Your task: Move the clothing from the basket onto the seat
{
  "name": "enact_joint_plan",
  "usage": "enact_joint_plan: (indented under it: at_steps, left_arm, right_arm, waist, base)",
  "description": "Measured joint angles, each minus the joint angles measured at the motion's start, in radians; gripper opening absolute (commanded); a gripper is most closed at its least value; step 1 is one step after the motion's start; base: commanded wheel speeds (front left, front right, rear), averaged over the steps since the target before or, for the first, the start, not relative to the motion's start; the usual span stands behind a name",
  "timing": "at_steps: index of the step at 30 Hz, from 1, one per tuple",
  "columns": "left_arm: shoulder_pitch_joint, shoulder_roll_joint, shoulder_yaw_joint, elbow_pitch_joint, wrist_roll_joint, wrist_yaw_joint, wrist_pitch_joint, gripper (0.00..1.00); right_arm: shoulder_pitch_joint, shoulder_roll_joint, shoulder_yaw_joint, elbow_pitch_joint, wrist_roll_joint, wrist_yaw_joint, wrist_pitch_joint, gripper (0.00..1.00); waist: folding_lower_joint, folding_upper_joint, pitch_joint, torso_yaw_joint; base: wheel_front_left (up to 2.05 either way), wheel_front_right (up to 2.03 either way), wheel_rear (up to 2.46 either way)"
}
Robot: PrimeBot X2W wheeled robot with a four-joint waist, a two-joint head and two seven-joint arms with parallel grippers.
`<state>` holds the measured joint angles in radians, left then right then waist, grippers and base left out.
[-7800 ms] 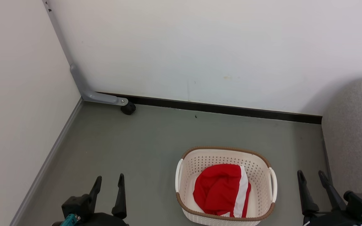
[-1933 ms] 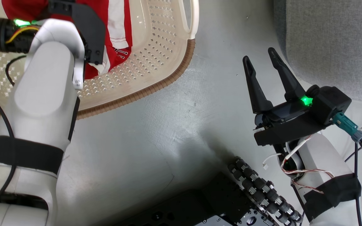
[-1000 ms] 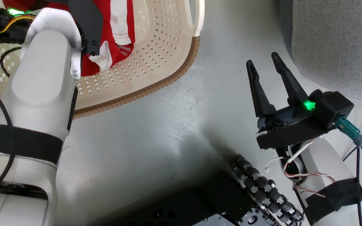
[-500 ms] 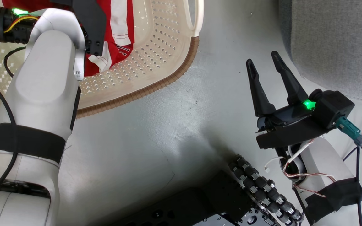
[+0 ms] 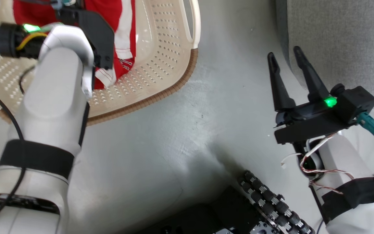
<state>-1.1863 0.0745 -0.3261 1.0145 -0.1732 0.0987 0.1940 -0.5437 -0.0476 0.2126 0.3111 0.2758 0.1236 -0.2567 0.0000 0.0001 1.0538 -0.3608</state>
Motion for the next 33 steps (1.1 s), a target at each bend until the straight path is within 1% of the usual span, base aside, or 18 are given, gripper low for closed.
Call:
enact_joint_plan:
  at_steps: [3, 6, 8, 14, 17, 22, 28, 33]
  left_arm:
    - [0.034, -0.015, 0.006, 0.001, -0.02, -0.004, -0.036, 0.0]
    - [0.06, -0.027, 0.007, -0.002, -0.033, -0.018, -0.075, 0.0]
    - [0.078, -0.033, 0.02, -0.009, -0.069, -0.023, -0.106, 0.0]
    - [0.155, -0.036, 0.03, -0.018, -0.127, -0.048, -0.188, 0.0]
    - [0.199, -0.036, 0.028, -0.022, -0.144, -0.07, -0.226, 0.0]
    - [0.287, -0.037, -0.041, -0.072, -0.212, -0.099, -0.288, 0.0]
    - [0.365, -0.036, -0.098, -0.131, -0.283, -0.1, -0.353, 0.0]
    - [0.414, -0.037, -0.125, -0.168, -0.337, -0.099, -0.398, 0.0]
  right_arm:
    - [0.0, -0.013, -0.028, 0.013, -0.006, 0.0, 0.0, 1.0]
    - [0.001, -0.035, -0.06, 0.018, -0.016, 0.0, 0.0, 1.0]
    - [0.002, -0.047, -0.078, 0.021, -0.024, 0.0, 0.0, 1.0]
    - [0.021, -0.076, -0.122, 0.027, -0.033, 0.0, 0.0, 1.0]
    - [0.044, -0.085, -0.138, 0.032, -0.039, 0.0, 0.0, 1.0]
    - [0.08, -0.088, -0.165, 0.049, -0.041, 0.0, 0.0, 1.0]
    - [0.124, -0.095, -0.194, 0.06, -0.049, 0.0, 0.0, 1.0]
    - [0.148, -0.1, -0.203, 0.064, -0.066, 0.0, 0.0, 1.0]
  waist:
    - [0.0, 0.0, -0.032, 0.014]
    - [0.0, 0.0, -0.067, 0.034]
    - [0.0, 0.0, -0.09, 0.05]
    - [0.0, -0.0001, -0.163, 0.109]
    - [0.0, -0.0001, -0.202, 0.14]
    - [-0.0001, -0.0001, -0.272, 0.189]
    - [-0.0001, -0.0001, -0.36, 0.242]
    - [-0.0002, -0.0001, -0.435, 0.282]
  base:
    - [0.0, 0.0, 0.0]
    - [0.0, 0.0, 0.0]
    - [0.0, 0.0, 0.0]
    - [0.0, 0.0, 0.0]
    - [0.0, 0.0, 0.0]
    - [0.0, 0.0, 0.0]
    - [0.0, 0.0, 0.0]
    - [0.0, 0.0, 0.0]
